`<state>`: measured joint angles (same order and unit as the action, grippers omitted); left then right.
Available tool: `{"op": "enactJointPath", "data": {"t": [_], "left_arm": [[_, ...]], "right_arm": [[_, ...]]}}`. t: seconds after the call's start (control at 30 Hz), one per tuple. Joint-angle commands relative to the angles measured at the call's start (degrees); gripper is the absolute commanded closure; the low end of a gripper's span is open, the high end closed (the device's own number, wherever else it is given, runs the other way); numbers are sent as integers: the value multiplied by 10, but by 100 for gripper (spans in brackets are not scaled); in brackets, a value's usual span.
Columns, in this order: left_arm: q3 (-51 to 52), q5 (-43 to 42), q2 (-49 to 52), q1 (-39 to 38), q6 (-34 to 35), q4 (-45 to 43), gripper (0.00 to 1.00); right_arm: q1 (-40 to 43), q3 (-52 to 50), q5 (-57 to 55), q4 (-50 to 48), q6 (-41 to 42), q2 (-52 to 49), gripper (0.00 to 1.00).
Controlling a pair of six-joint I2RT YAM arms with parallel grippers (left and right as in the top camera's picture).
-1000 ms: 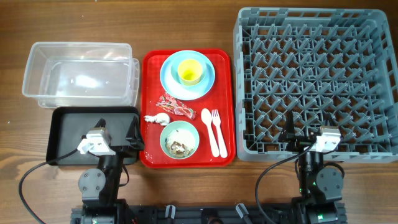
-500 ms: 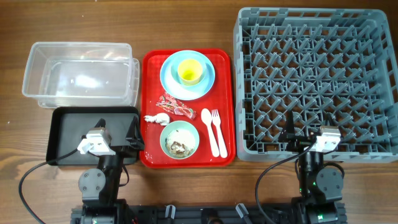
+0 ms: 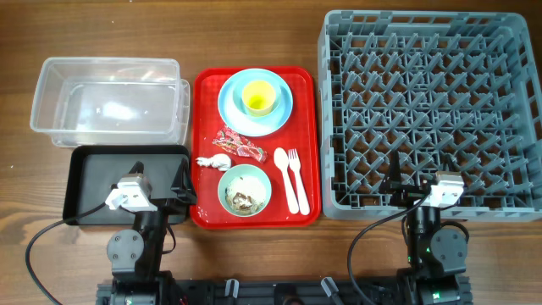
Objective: Sort waste into correct bins and load items into the dishwasher rack
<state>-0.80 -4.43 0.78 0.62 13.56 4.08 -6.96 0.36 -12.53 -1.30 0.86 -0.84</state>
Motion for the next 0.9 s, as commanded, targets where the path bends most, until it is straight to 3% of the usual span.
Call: {"op": "enactJointPath", "data": {"t": [0.0, 0.53, 0.67, 0.87], "left_arm": [[4, -3, -6, -3, -12, 0, 0], [4, -2, -3, -3, -12, -2, 0], [4, -4, -3, -3, -9, -46, 0], [3, -184, -3, -3, 22, -180, 0]], "right_arm": [[-2, -1, -10, -3, 7, 3, 0], [-2, -1, -10, -3, 7, 3, 0], [-2, -1, -10, -3, 7, 3, 0], [-2, -1, -10, -3, 7, 3, 0]]}}
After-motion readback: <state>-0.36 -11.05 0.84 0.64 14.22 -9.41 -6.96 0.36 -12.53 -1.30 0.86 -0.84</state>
